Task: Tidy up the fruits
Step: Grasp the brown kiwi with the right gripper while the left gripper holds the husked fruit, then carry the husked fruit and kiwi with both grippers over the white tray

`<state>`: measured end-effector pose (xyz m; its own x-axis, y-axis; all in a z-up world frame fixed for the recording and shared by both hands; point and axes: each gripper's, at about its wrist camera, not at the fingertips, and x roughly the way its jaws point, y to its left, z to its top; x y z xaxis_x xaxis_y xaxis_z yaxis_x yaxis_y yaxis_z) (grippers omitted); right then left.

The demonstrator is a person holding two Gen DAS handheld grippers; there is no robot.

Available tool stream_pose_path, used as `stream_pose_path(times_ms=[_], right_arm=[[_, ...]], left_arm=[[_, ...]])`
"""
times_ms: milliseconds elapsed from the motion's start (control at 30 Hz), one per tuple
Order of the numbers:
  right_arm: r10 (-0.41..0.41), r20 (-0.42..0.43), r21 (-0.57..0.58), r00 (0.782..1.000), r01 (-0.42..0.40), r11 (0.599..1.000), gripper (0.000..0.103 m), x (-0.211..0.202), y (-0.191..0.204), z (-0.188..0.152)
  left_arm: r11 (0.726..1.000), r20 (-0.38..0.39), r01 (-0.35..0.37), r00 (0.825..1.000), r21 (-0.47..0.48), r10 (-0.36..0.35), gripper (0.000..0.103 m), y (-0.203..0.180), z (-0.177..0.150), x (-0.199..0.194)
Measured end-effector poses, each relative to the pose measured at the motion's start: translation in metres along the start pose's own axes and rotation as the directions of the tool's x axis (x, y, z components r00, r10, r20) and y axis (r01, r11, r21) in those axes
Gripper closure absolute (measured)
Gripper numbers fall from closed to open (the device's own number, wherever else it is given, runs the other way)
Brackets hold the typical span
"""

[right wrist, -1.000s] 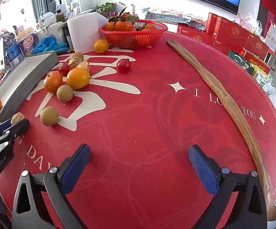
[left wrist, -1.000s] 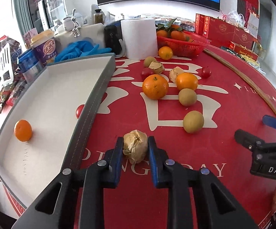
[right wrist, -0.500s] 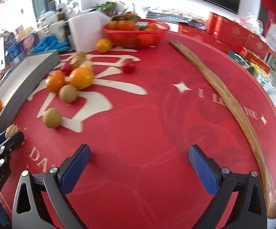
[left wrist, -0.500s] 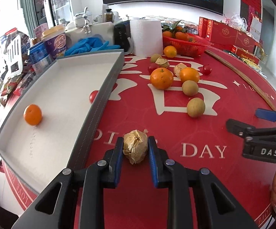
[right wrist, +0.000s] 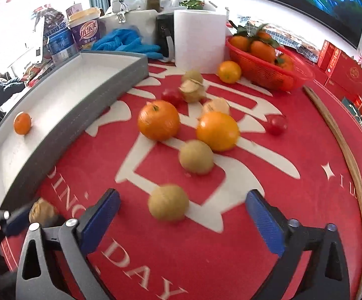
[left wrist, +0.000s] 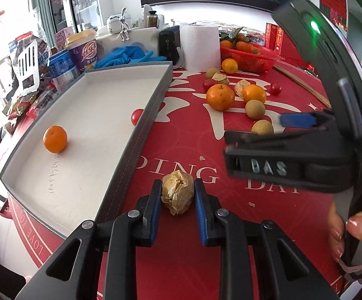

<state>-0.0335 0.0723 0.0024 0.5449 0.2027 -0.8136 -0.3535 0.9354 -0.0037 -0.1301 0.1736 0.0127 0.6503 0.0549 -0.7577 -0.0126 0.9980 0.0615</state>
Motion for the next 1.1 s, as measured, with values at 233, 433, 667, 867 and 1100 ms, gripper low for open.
stream_pose_path(times_ms=[233, 433, 667, 867, 1100], right_arm=[[0.019, 0.039, 0.039, 0.999, -0.02, 0.999, 0.074, -0.008, -0.011, -0.003], [0.042, 0.035, 0.161, 0.998, -0.048, 0.986, 0.074, -0.017, -0.046, -0.013], [0.053, 0.039, 0.252, 0.998, -0.061, 0.966, 0.074, -0.029, -0.077, -0.023], [0.058, 0.052, 0.265, 0.997, -0.07, 0.962, 0.074, -0.036, -0.084, -0.023], [0.056, 0.063, 0.282, 0.996, -0.072, 0.957, 0.074, -0.043, -0.091, -0.027]], left_arm=[[1.0, -0.001, 0.0, 1.0, 0.003, 0.0, 0.076, 0.001, 0.0, 0.0], [1.0, -0.009, -0.001, 1.0, 0.009, 0.001, 0.076, 0.0, 0.002, 0.001], [0.999, -0.038, 0.034, 0.999, -0.017, -0.034, 0.076, 0.003, 0.006, 0.003], [0.998, -0.035, 0.062, 0.997, -0.018, -0.062, 0.076, 0.002, 0.01, -0.002], [0.995, -0.009, 0.095, 0.995, 0.003, -0.095, 0.076, -0.003, 0.016, -0.01]])
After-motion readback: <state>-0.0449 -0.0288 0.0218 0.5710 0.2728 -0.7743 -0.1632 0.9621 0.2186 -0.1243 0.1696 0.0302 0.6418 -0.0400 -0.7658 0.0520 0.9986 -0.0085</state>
